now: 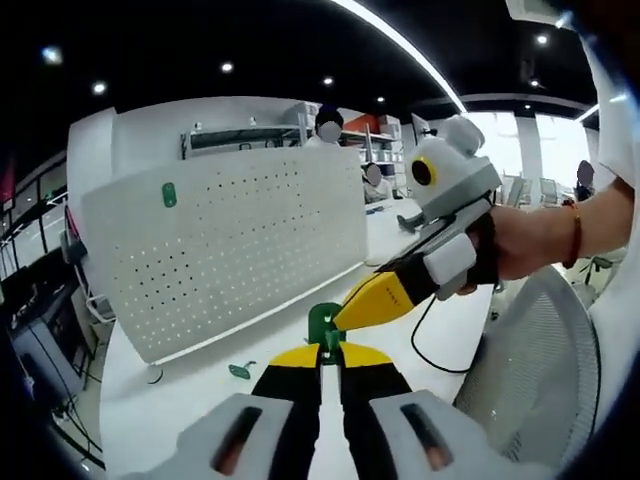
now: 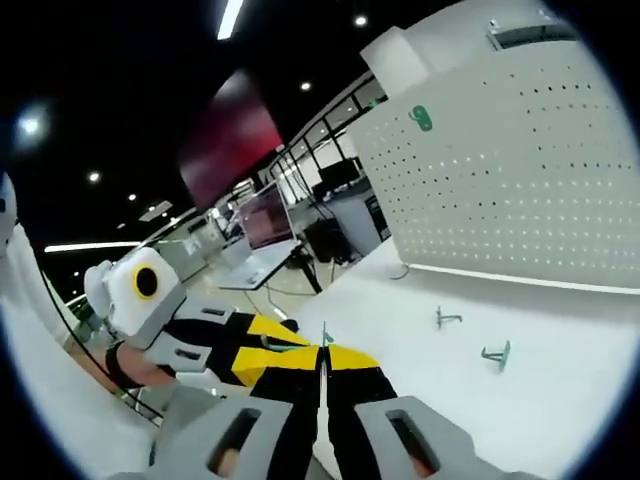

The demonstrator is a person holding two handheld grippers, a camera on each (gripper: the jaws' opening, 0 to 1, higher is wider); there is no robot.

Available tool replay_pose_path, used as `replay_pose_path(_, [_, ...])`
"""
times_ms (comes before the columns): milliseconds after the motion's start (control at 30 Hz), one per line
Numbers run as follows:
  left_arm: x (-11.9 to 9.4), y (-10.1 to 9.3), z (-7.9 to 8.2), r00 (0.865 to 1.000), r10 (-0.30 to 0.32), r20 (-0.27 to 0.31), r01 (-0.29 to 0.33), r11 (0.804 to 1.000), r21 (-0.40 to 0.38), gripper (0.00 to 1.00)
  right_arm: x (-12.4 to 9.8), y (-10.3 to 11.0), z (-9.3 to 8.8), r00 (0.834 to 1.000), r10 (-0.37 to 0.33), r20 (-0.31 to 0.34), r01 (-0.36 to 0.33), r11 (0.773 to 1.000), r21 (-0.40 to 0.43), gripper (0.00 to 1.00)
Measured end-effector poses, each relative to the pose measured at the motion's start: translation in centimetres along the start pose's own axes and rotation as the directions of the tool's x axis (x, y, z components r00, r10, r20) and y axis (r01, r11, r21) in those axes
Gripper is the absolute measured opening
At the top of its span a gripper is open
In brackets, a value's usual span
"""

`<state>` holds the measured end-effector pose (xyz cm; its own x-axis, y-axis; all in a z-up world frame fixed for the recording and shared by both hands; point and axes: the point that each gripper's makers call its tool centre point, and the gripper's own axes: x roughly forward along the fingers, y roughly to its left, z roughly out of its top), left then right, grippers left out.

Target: Insert the hook assembly into the mounting plate slot until the hook locks in place.

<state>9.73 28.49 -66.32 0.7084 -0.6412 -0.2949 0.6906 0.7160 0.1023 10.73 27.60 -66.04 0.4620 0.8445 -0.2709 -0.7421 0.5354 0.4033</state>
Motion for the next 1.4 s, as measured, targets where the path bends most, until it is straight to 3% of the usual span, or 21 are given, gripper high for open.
replay_pose_path(333, [0.6,-1.0,0.1,1.000,0.009,-0.029,-0.009,1.000,0.005,0.04,-1.0,-0.1,-0.4,0.999,-0.038,0.006,0.038,0.999,-0.003,0.00])
replay_pose_path(533, [1.0,-1.4,0.2,0.999,0.017,-0.047,-0.016,1.000,0.014,0.04,-1.5,-0.5,-0.3,0.997,-0.078,-0.002,0.077,0.995,-0.068,0.00])
replay_pose_path(1033, [1.9,-2.5,0.6,0.998,0.030,-0.050,-0.031,0.999,-0.017,0.02,-3.0,-1.3,0.0,0.997,-0.077,-0.018,0.074,0.985,-0.154,0.00])
replay_pose_path(1167, [2.1,-2.6,1.3,0.999,0.037,-0.027,-0.038,0.999,-0.038,0.02,-3.4,-1.4,0.6,0.998,-0.058,0.009,0.059,0.986,-0.157,0.00])
replay_pose_path(1400, [2.4,-1.9,1.8,0.998,0.060,-0.017,-0.061,0.998,-0.032,0.02,-4.3,-2.4,1.6,0.994,-0.084,0.068,0.094,0.982,-0.166,0.10])
